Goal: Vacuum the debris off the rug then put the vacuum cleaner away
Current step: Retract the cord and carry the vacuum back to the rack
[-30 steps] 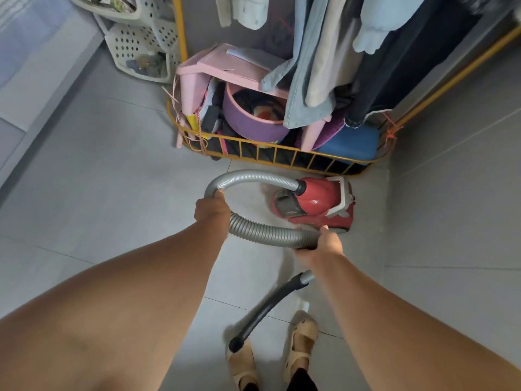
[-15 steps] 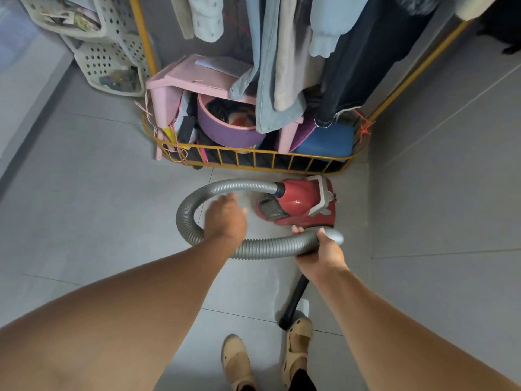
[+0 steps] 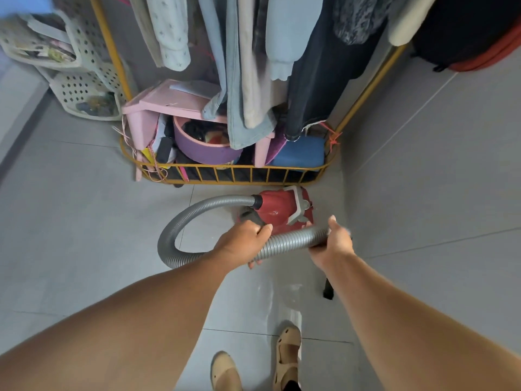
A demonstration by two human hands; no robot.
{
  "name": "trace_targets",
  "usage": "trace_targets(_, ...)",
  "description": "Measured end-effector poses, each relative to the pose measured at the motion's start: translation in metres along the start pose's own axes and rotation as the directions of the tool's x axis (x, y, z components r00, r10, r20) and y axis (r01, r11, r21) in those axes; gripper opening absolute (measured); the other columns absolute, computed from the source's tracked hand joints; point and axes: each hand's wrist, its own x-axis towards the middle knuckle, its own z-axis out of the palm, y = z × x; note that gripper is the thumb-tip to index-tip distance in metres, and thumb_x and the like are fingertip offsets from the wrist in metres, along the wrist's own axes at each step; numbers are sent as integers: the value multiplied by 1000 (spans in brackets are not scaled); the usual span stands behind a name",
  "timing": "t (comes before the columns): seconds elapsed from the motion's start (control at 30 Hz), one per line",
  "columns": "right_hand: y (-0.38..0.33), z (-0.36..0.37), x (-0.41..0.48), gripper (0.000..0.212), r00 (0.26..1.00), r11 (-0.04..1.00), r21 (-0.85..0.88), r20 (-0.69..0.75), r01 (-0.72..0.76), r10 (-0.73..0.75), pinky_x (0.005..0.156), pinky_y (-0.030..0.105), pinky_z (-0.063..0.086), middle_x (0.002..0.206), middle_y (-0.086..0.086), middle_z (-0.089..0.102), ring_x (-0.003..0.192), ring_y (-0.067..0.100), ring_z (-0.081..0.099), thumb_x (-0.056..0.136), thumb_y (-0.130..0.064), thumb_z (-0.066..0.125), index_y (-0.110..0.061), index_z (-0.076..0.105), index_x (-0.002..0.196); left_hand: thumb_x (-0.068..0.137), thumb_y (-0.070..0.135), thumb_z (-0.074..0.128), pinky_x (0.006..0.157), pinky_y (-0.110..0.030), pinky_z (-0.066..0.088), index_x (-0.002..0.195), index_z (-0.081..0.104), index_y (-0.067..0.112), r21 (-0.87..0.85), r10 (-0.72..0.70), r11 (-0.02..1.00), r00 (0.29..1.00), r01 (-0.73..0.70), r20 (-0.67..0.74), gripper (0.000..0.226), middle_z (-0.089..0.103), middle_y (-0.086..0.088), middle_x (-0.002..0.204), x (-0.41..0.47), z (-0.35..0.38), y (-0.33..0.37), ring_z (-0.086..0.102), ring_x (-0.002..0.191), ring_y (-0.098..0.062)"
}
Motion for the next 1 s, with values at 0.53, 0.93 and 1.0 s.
trace_targets(0.53,4,-5,-34,35,942,774,-548,275,317,-191,59,32,54,72,6,62,53,16,59,88,-24,70,-9,58,118,93,31,58,92,-38,49,123,49,26,119,72,990,997,-70,-14,31,64,10,101,-1,-6,11,60,100,-17)
trace_targets(0.93,33,25,-69,37,799,388,-757,596,525,82,54,21,55,86,8,58,60,14,60,88,-8,68,-21,56,121,87,-2,52,88,-40,49,146,22,47,208,166,972,951,-112,-262,82,42,-3,133,1,-32,3,54,111,-28)
trace_targets(1.0,31,26,-65,48,769,310,-775,616,551,170,57,22,56,88,8,60,62,14,64,86,-6,70,-24,54,128,89,7,50,87,-39,46,138,41,41,223,120,973,948,-54,-294,60,40,-6,130,3,-37,-5,50,114,-31)
